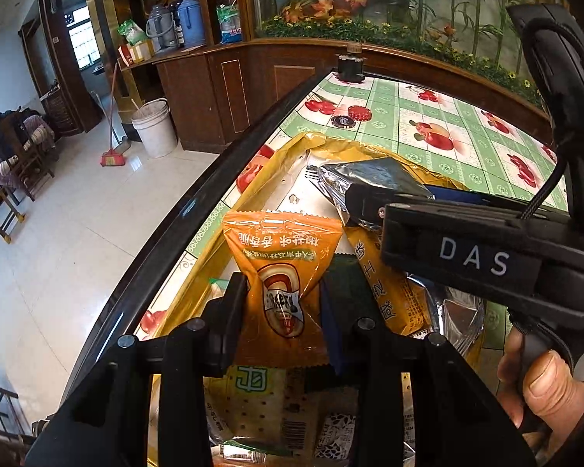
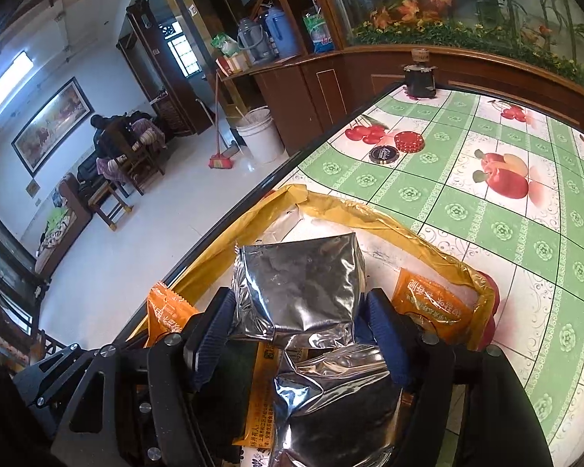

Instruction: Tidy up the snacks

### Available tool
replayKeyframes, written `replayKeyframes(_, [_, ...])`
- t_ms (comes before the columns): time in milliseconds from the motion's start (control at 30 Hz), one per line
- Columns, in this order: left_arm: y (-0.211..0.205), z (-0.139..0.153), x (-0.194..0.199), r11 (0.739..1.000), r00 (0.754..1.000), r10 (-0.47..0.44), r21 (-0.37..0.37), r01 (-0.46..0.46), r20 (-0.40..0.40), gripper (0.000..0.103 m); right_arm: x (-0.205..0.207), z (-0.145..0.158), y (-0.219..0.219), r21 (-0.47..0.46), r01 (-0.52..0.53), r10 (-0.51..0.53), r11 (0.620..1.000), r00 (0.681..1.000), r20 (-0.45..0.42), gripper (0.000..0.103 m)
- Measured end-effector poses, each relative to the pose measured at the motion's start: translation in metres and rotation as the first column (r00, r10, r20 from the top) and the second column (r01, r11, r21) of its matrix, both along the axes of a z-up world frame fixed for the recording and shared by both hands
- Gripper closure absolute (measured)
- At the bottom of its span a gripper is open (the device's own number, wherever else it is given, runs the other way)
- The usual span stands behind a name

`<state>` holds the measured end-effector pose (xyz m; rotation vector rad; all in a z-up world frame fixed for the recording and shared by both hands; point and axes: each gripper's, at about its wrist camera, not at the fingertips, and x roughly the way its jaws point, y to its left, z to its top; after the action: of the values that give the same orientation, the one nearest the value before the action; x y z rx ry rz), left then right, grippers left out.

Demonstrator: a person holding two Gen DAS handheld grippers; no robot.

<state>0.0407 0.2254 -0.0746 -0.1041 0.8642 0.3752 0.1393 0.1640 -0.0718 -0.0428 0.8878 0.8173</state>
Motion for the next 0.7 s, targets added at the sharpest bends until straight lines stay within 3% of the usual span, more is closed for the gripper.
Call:
replayKeyframes(167, [-0.004, -0.002, -0.002, 1.0, 1.0, -0.008, 0.007, 0.008, -0.002, 0.069, -0.003, -0.001, -0.002, 0.005, 0.001, -0.001, 1.0, 1.0, 0.001, 0.031])
replayKeyframes(267, [-0.007, -0.002, -0.003, 1.0, 1.0, -0.017, 0.015, 0.017, -0.004, 0.064, -0.004, 0.0, -0.003, -0.003, 0.005, -0.005, 1.0, 1.0, -0.007, 0.024])
replayKeyframes(333, [-0.009, -0.002, -0.006, 0.999, 1.0, -0.012, 0.033, 0.012, -0.004, 0.043, -0.007, 0.002, -0.005, 0.001, -0.001, 0.001, 1.0, 1.0, -0.013, 0.022])
replayKeyframes(400, [-0.011, 0.0, -0.012, 0.999, 1.0, 0.002, 0.053, -0.002, 0.013, 0.03, -0.014, 0.006, -0.011, 0.005, -0.001, 0.001, 1.0, 1.0, 0.002, 0.021])
replayKeyframes(700, [-0.016, 0.013, -0.043, 0.999, 0.998, 0.013, 0.047, -0.016, 0.067, 0.03, -0.034, 0.017, -0.059, 0.051, 0.022, -0.022, 0.998, 1.0, 0.007, 0.02])
